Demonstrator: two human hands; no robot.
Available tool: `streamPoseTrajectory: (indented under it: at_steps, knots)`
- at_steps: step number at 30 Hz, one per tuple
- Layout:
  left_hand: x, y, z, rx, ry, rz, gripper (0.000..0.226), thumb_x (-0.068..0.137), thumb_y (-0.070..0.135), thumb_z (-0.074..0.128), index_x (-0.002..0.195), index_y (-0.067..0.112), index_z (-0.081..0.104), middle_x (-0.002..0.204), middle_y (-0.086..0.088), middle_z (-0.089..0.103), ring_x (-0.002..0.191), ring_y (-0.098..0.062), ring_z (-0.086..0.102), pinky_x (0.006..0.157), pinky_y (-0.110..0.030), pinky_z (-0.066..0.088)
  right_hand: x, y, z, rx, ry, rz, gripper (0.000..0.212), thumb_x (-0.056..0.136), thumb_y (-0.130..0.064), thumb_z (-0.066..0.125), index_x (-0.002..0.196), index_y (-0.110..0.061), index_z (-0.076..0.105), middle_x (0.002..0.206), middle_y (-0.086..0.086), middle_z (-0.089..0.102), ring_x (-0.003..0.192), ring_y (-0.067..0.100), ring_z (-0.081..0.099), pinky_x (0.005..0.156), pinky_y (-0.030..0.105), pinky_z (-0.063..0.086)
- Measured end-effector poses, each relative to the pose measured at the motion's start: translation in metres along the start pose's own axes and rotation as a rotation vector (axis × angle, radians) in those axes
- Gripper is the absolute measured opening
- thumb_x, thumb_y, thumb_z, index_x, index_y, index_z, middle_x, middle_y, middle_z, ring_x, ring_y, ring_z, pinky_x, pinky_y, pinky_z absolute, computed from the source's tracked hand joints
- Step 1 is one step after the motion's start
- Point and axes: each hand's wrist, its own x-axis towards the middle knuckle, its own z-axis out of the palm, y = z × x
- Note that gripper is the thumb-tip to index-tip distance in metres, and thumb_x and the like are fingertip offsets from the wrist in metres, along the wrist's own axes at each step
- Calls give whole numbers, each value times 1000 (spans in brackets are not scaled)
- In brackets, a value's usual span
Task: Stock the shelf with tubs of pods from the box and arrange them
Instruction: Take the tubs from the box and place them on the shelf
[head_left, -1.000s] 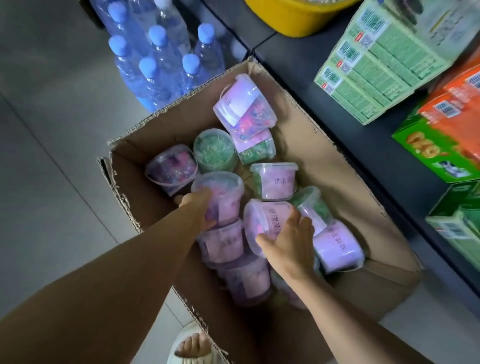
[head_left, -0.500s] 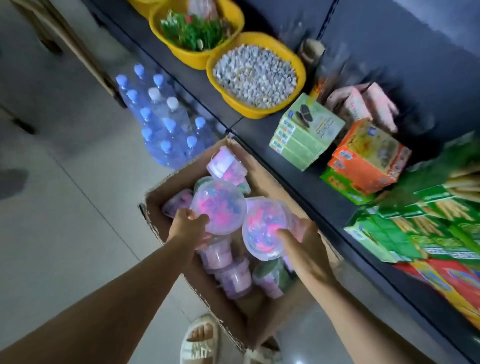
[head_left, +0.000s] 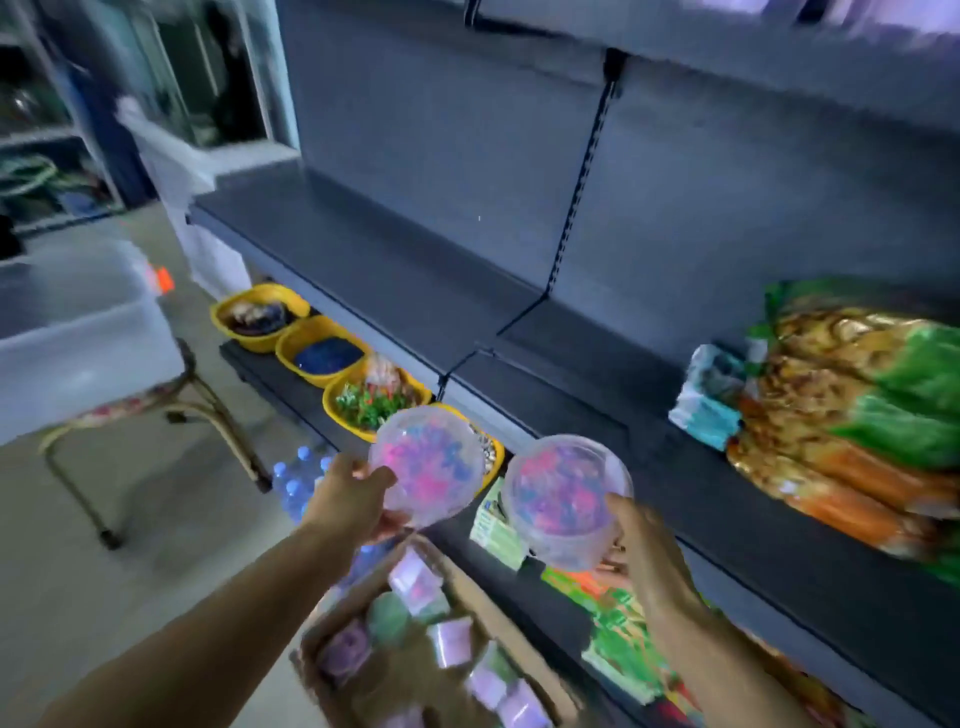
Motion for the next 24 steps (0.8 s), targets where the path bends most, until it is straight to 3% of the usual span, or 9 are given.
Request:
streamPoseTrajectory:
  at_steps: [2,5,9,12,14,15,18,21,24]
  knots:
    - [-27,46,-8,-19,-34,61,18,92,12,51,108,9,43,76,-12,52,36,-15,59,49,-27,52,-26,-44,-17,38,12,-46,12,93,-24,50,88,-14,53,86,8,55,80,24,58,63,36,50]
    - [-68,111,-19,-56,-77,145,10,93,10,49,101,10,43,70,-10,44,33,-15,57,42,-27,51,-62,-103,-40,90,21,-127,22,93,-30,49,106,-12,54,101,13,58,94,30,60,62,34,51]
    - [-117,184,-29,-40,-127,238,11,93,8,51,101,3,45,73,-17,51,49,-26,61,45,-32,53,-102,-169,-68,137,71,-223,27,92,-37,50,110,-18,55,110,13,61,90,29,63,59,33,52]
    - [-151,226,-27,26,-239,345,4,95,3,49,91,5,48,80,-10,51,41,-11,60,37,-18,48,-129,-210,-90,195,98,-271,34,90,-40,51,111,-14,56,103,13,63,84,26,64,64,36,53]
    - [-174,250,-23,31,-329,399,20,95,-1,47,80,11,43,76,-2,47,36,3,56,34,-9,40,-144,-232,-106,213,128,-309,33,90,-41,51,108,-13,56,93,11,63,80,25,63,71,39,54]
    - [-180,261,-19,25,-361,410,21,96,-1,46,78,11,44,77,-3,49,38,0,58,35,-9,40,-149,-242,-115,219,147,-327,32,90,-41,51,106,-13,56,92,12,63,79,26,63,72,40,54]
    - [-198,294,-6,-31,-425,378,6,94,4,50,99,1,52,94,-18,56,59,-20,62,42,-21,52,-161,-266,-142,248,202,-359,35,89,-45,52,106,-14,56,96,16,65,82,28,65,70,38,54]
    - [-205,324,19,-46,-491,371,31,93,9,53,123,1,49,109,-22,59,56,-23,62,48,-28,58,-163,-283,-175,289,280,-378,41,88,-48,52,109,-13,55,96,16,66,82,28,66,69,38,55]
    - [-220,350,56,-18,-585,402,33,94,13,51,125,3,49,117,-21,60,52,-21,64,50,-28,59,-158,-296,-213,348,370,-378,49,87,-51,53,117,-12,53,109,17,63,87,29,64,64,35,53]
